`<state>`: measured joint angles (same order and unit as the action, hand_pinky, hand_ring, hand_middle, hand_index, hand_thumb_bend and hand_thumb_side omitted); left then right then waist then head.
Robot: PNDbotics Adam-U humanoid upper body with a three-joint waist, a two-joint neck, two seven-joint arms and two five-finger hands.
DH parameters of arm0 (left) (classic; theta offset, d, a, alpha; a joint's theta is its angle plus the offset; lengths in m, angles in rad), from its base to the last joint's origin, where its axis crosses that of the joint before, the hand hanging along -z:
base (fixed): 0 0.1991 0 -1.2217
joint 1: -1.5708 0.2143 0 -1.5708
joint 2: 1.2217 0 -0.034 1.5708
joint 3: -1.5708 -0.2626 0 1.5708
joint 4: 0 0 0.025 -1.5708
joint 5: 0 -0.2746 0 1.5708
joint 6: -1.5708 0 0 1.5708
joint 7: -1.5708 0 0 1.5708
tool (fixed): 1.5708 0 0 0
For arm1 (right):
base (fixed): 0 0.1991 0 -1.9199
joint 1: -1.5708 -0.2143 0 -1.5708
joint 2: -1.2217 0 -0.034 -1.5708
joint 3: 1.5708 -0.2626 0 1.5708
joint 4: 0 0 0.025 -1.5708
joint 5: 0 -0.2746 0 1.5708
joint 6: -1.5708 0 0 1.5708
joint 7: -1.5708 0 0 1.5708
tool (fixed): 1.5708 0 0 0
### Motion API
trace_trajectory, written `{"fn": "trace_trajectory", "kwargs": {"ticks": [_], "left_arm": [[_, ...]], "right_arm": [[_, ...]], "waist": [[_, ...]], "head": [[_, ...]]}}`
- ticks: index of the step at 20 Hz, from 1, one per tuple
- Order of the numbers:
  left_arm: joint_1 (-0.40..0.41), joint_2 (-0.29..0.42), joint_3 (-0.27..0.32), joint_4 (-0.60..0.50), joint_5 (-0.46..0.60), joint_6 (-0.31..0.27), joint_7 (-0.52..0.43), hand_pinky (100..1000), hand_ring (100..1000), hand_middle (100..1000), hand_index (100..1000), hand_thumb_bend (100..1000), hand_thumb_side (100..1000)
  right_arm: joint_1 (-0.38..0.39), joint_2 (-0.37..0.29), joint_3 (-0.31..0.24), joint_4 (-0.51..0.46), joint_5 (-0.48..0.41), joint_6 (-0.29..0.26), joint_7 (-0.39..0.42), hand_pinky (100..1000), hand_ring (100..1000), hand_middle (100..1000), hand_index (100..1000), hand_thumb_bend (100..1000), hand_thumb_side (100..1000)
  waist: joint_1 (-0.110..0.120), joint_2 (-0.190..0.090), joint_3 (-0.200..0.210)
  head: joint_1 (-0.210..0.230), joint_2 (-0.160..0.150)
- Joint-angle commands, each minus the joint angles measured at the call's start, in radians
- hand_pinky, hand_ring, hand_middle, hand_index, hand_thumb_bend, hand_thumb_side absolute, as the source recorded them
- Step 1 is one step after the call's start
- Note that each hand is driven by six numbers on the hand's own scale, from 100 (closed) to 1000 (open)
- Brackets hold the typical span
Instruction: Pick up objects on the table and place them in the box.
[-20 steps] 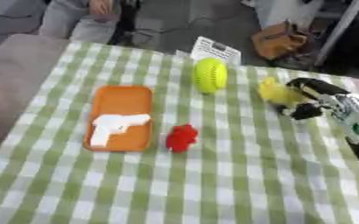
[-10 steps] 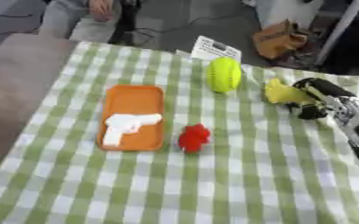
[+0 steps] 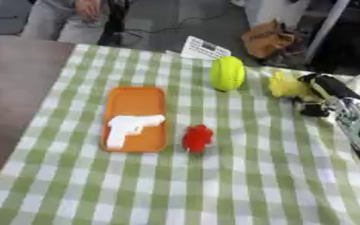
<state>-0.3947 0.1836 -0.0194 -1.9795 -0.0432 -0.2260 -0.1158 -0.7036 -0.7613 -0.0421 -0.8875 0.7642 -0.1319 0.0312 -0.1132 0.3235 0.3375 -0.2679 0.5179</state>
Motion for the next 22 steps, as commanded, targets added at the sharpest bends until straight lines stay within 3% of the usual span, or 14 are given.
{"fn": "trace_trajectory", "kwargs": {"ticks": [1, 13, 22], "left_arm": [[0.003, 0.006, 0.009, -0.019, -0.008, 0.008, -0.003, 332, 699, 831, 792, 100, 941], [0.029, -0.004, 0.007, -0.001, -0.017, 0.017, -0.010, 338, 699, 830, 793, 100, 939], [0.048, -0.008, 0.008, 0.004, -0.017, 0.016, -0.010, 339, 696, 829, 792, 100, 937]], "right_arm": [[-0.011, -0.054, -0.017, -0.053, -0.035, -0.003, -0.012, 423, 575, 702, 659, 100, 100], [0.011, -0.093, 0.028, -0.270, -0.218, -0.021, 0.058, 441, 592, 711, 664, 100, 100], [0.031, -0.084, 0.051, -0.301, -0.252, -0.010, 0.121, 462, 612, 724, 673, 100, 100]], "waist": [[0.007, -0.063, -0.015], [0.026, -0.130, -0.074], [0.039, -0.159, -0.085]], "head": [[0.005, -0.005], [0.034, 0.007], [0.039, 0.023]]}}
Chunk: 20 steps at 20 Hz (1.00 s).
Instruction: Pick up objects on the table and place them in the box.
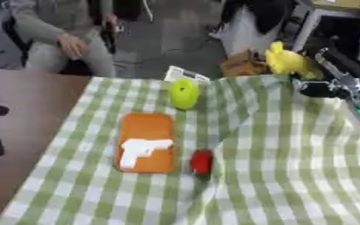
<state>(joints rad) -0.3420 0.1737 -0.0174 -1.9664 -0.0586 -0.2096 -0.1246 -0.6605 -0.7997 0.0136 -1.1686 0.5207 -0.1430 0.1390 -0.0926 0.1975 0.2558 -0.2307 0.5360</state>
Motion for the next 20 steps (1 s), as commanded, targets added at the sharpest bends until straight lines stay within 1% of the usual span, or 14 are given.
{"fn": "trace_trajectory", "kwargs": {"ticks": [1, 15, 16, 20], "left_arm": [[-0.004, 0.001, 0.006, -0.009, -0.002, -0.001, -0.001, 338, 696, 829, 792, 100, 937], [-0.001, 0.000, 0.007, -0.008, -0.002, -0.002, -0.001, 338, 692, 829, 792, 100, 938], [0.000, 0.000, 0.006, -0.008, -0.002, -0.002, -0.001, 337, 688, 824, 791, 100, 938], [0.002, -0.001, 0.006, -0.007, -0.002, -0.002, -0.003, 337, 688, 823, 791, 100, 938]], "right_arm": [[-0.011, -0.044, -0.004, -0.018, -0.010, 0.001, 0.017, 463, 612, 725, 673, 100, 100], [-0.007, -0.038, -0.004, -0.009, -0.020, -0.004, 0.023, 459, 609, 717, 658, 100, 100], [-0.009, -0.037, -0.002, -0.010, -0.021, -0.005, 0.022, 452, 600, 704, 636, 100, 100], [-0.026, -0.030, 0.019, -0.063, -0.023, -0.025, 0.018, 456, 603, 705, 637, 100, 100]], "waist": [[0.019, -0.033, -0.003], [0.023, -0.034, -0.004], [0.022, -0.035, -0.003], [0.021, -0.037, 0.001]], "head": [[0.002, 0.006], [0.003, 0.009], [0.002, 0.009], [0.002, 0.011]]}}
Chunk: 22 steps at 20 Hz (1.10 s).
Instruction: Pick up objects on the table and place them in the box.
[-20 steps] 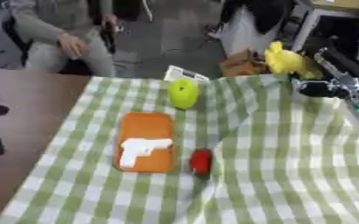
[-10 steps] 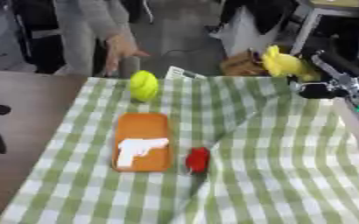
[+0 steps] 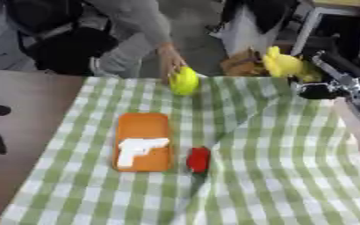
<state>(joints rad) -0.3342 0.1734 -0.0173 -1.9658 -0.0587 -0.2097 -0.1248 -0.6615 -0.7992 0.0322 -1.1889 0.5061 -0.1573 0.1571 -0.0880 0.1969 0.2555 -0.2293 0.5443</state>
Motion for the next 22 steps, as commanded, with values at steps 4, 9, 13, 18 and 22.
{"fn": "trace_trajectory", "kwargs": {"ticks": [4, 9, 13, 18, 22], "left_arm": [[-0.004, -0.001, 0.005, -0.008, -0.001, -0.002, -0.003, 338, 688, 821, 791, 100, 937], [0.000, -0.002, 0.005, -0.008, 0.000, -0.001, -0.004, 340, 688, 819, 790, 100, 938], [0.002, -0.002, 0.004, -0.008, 0.000, -0.001, -0.004, 340, 688, 819, 790, 100, 937], [0.003, -0.003, 0.004, -0.008, 0.000, -0.001, -0.005, 340, 687, 818, 790, 100, 938], [0.004, -0.004, 0.004, -0.008, 0.000, -0.001, -0.005, 339, 687, 818, 790, 100, 939]], "right_arm": [[-0.042, -0.020, 0.014, -0.070, -0.003, -0.014, 0.014, 463, 617, 712, 641, 100, 100], [-0.060, -0.011, 0.028, -0.085, 0.038, -0.014, -0.001, 549, 739, 728, 626, 100, 100], [-0.056, -0.006, 0.036, -0.090, 0.103, -0.012, -0.028, 559, 745, 733, 626, 100, 100], [-0.062, 0.014, 0.038, -0.086, 0.152, -0.020, -0.044, 638, 799, 773, 613, 100, 100], [-0.073, 0.026, 0.043, -0.085, 0.159, -0.024, -0.046, 669, 821, 789, 606, 100, 100]], "waist": [[0.015, -0.043, 0.007], [0.010, -0.051, 0.017], [0.006, -0.055, 0.021], [0.004, -0.056, 0.025], [0.005, -0.056, 0.027]], "head": [[-0.001, 0.007], [-0.001, 0.010], [0.000, 0.013], [0.000, 0.015], [0.000, 0.017]]}}
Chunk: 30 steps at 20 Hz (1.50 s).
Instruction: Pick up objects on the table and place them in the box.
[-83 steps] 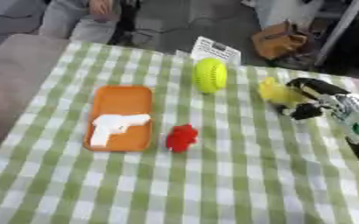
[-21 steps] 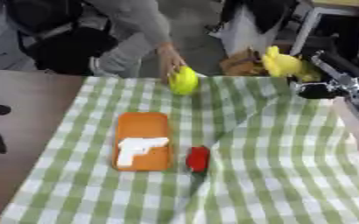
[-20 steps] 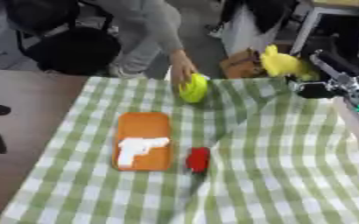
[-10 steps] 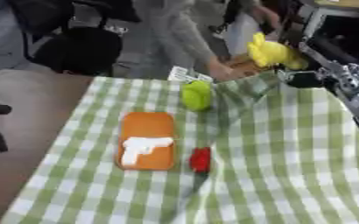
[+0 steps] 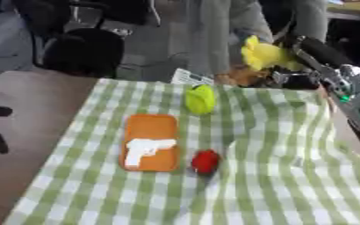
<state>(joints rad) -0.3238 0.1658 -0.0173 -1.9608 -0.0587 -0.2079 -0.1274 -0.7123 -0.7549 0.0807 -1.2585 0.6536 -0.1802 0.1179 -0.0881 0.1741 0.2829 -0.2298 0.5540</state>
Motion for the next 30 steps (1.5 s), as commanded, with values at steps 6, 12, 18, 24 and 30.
{"fn": "trace_trajectory", "kwargs": {"ticks": [6, 12, 18, 24, 30], "left_arm": [[-0.005, 0.003, 0.004, -0.013, 0.001, -0.003, -0.003, 338, 687, 818, 790, 100, 939], [-0.006, 0.000, 0.000, -0.010, 0.004, -0.003, -0.008, 335, 687, 819, 789, 100, 941], [-0.009, -0.002, -0.002, -0.008, 0.007, -0.004, -0.011, 333, 687, 819, 789, 100, 942], [-0.011, -0.007, -0.007, -0.009, 0.011, -0.004, -0.016, 333, 687, 817, 788, 100, 944], [-0.013, -0.010, -0.006, -0.011, 0.012, -0.003, -0.017, 333, 687, 817, 788, 100, 945]], "right_arm": [[-0.044, 0.006, 0.010, -0.017, 0.018, -0.013, 0.007, 690, 832, 799, 605, 100, 100], [-0.088, 0.062, 0.031, 0.002, 0.020, -0.021, 0.029, 671, 818, 801, 603, 100, 100], [-0.133, 0.127, 0.050, 0.052, 0.046, -0.038, 0.044, 664, 813, 802, 598, 100, 100], [-0.164, 0.183, 0.065, 0.095, 0.076, -0.044, 0.056, 658, 809, 803, 595, 100, 100], [-0.161, 0.236, 0.091, 0.126, 0.119, -0.040, 0.073, 654, 807, 802, 591, 100, 100]], "waist": [[0.006, -0.032, 0.003], [0.010, -0.028, 0.015], [0.011, -0.024, 0.033], [0.003, -0.021, 0.054], [-0.004, -0.019, 0.064]], "head": [[-0.002, 0.011], [-0.016, 0.011], [-0.034, 0.006], [-0.051, 0.003], [-0.053, 0.003]]}}
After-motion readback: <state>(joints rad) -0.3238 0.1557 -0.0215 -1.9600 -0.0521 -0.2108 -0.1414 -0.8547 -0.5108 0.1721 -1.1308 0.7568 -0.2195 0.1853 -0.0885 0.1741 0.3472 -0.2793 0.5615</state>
